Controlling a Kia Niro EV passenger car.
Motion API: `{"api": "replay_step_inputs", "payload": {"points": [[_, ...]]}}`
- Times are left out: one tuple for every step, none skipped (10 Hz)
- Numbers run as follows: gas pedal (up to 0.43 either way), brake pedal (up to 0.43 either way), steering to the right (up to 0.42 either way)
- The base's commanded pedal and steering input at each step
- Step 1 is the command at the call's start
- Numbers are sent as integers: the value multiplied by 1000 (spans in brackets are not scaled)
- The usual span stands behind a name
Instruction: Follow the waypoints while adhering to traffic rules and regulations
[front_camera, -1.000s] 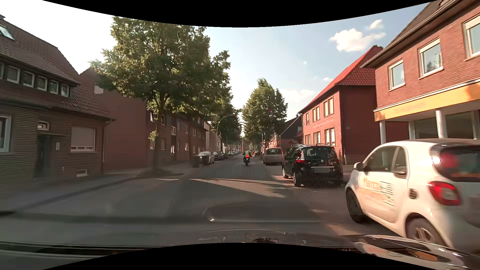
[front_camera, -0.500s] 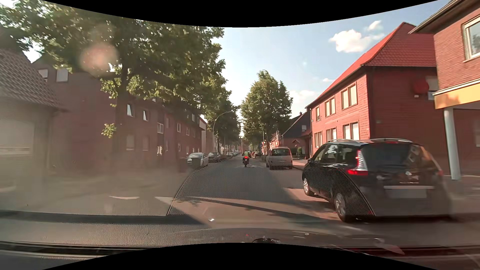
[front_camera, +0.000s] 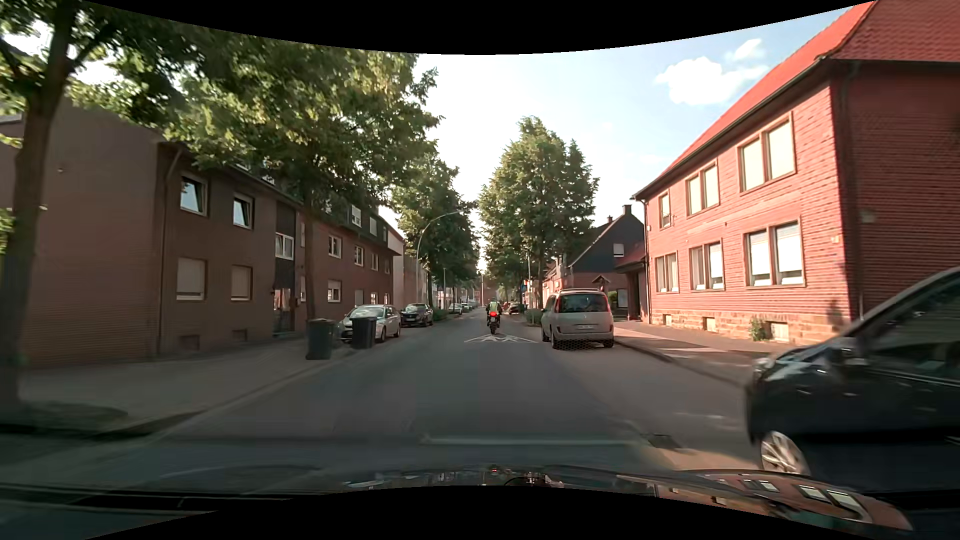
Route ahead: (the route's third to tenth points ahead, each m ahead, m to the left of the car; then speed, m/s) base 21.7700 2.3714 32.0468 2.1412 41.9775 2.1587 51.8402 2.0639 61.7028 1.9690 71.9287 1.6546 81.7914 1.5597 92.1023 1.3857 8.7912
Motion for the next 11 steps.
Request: {"api": "replay_step_inputs", "payload": {"points": [[118,0,0],[118,0,0],[118,0,0],[118,0,0],[118,0,0],[118,0,0],[118,0,0],[118,0,-1],[118,0,0],[110,0,-1],[110,0,0]]}}
